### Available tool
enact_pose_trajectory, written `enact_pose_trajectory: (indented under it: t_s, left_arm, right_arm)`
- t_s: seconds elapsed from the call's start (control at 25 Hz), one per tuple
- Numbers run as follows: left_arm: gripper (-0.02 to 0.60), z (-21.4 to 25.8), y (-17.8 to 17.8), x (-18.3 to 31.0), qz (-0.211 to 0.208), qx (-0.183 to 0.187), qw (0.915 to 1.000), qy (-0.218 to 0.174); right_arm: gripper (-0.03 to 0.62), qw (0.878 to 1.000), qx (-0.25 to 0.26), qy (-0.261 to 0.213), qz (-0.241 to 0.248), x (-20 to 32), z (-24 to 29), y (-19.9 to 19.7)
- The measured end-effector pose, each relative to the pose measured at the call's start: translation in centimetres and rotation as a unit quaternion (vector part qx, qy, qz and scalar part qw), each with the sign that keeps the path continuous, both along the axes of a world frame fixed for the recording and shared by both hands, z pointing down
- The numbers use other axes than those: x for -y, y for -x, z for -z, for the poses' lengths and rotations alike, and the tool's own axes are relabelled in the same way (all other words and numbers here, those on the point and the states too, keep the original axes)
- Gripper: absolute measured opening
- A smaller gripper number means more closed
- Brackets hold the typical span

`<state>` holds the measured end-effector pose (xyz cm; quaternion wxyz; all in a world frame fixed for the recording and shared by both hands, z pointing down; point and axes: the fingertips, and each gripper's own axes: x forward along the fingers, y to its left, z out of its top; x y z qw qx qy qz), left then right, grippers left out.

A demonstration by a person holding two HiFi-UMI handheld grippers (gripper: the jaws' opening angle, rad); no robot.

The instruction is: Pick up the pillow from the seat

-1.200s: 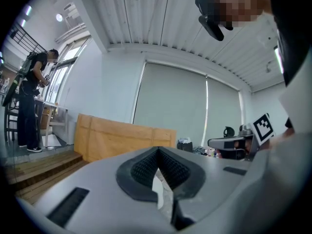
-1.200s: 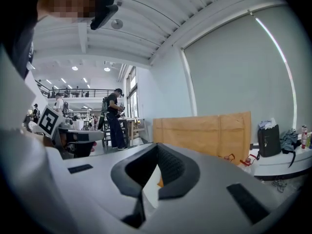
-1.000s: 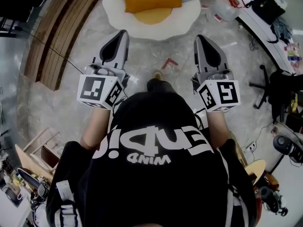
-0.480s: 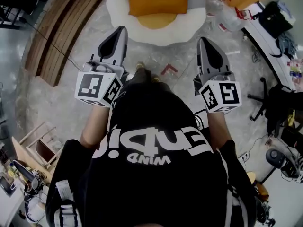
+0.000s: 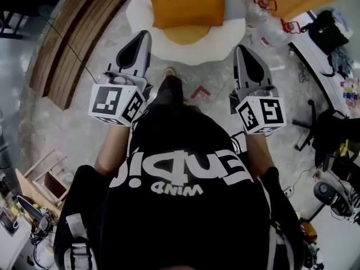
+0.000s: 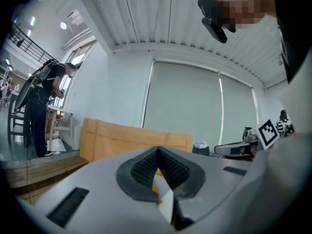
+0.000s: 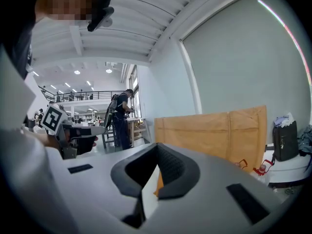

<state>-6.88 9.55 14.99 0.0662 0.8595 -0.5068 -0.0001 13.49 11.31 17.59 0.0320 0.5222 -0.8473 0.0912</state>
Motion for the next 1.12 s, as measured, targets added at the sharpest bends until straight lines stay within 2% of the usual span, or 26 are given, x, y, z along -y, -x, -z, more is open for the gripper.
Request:
enact_pose_trajectory:
  t_s: [0.68, 0.92, 1.12]
  left_arm:
    - [0.008, 0.0, 4.6, 15.7, -0.033, -0.018, 0.9992, 0.013]
    - [0.008, 0.0, 5.1, 19.0, -0.039, -0.018, 0.9990, 0.014]
    - [0.008, 0.4, 4.2, 21.1, -0.039, -0.016, 0.9990, 0.014]
  right_arm:
    - [0.021, 1.000, -0.007, -0.007, -0.003, 14.7, 1.7, 6.2]
    - [0.021, 1.000, -0.013, -0.005, -0.016, 17.7, 1.8, 6.4]
    - [0.021, 1.000, -0.011, -0.015, -0.006, 20.1, 2.8, 5.8]
